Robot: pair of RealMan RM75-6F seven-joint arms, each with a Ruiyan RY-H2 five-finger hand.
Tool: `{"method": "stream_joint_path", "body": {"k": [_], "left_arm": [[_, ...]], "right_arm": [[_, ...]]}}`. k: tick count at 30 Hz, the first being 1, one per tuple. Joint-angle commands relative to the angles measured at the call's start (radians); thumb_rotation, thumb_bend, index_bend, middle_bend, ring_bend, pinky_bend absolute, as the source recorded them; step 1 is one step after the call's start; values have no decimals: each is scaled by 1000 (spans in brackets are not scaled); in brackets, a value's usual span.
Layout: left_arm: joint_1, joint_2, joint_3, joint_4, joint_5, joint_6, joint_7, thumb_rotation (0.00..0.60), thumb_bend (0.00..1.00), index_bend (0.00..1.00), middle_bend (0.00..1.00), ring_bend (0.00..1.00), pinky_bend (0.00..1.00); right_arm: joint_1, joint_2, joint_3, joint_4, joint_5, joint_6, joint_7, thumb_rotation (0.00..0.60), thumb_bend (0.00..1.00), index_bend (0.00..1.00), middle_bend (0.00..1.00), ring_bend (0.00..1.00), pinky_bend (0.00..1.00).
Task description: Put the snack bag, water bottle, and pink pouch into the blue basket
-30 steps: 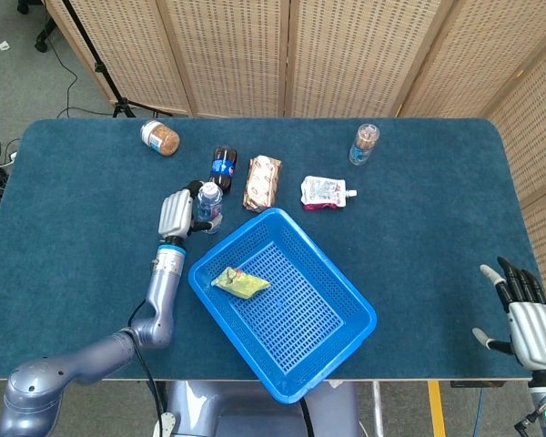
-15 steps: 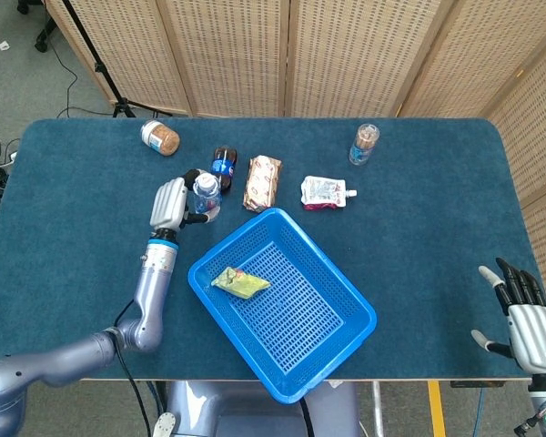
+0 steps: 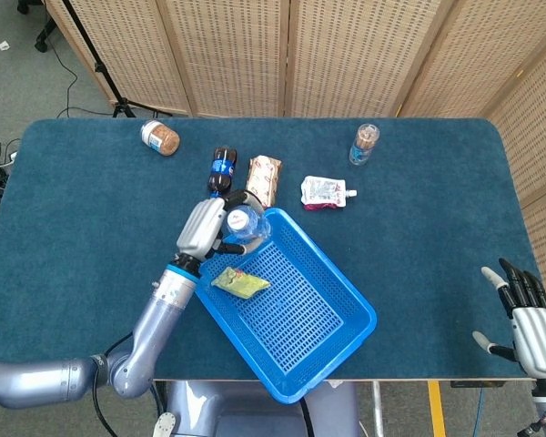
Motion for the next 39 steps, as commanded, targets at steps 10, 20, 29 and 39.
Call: {"method": "stream_joint_path", "body": {"k": [10,20,29,39], "left_arm": [[-11,-25,146,-68,-32,-34,95,600,341,745,377,345,371],[-39,42,177,-75,-118,-121,145,600,238,372,18,20,156],[-40,162,137,-86,-162,-190,78,600,103,240,0,0,59],[-36,221,87,-51,-203,-151,36,600,126,238,0,0,56]], "right_arm": [[-3,4,3,4,-2,9,19,600,156,125,0,0,39],[-1,1,2,5,-1,2,14,600,156,125,0,0,39],[2,-3,1,3,1,-5,3,600,156,125,0,0,39],[3,-6,-3,-4,-7,-8,-11,600,156,125,0,0,39]]}}
